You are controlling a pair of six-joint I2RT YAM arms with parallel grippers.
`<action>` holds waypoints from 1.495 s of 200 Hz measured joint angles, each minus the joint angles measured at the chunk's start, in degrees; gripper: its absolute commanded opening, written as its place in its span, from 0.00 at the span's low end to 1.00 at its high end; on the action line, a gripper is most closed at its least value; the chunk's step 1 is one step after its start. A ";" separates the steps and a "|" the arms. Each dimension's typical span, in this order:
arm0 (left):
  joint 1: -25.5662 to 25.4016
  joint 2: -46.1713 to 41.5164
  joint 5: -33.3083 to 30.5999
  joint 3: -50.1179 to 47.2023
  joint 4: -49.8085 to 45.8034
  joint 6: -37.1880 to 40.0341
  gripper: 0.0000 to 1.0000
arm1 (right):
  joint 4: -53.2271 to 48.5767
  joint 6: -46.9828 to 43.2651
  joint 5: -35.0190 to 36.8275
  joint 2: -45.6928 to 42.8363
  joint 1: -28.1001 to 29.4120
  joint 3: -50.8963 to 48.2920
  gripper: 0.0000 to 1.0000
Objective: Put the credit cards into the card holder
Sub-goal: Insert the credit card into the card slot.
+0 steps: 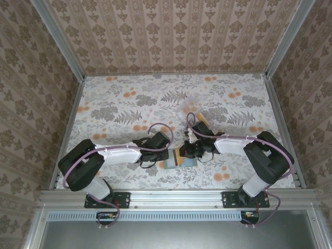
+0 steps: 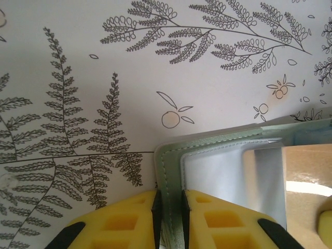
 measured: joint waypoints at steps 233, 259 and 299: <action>-0.02 0.59 0.04 0.11 0.81 -0.02 0.18 | -11.69 -0.26 9.51 -4.39 1.53 1.42 0.46; -0.02 0.61 0.09 0.11 0.96 -0.02 0.18 | -14.53 -0.83 11.28 -5.03 1.64 2.21 0.48; -0.02 0.61 0.28 0.13 1.27 0.00 0.19 | -18.51 -1.22 14.16 -5.14 2.01 3.58 0.48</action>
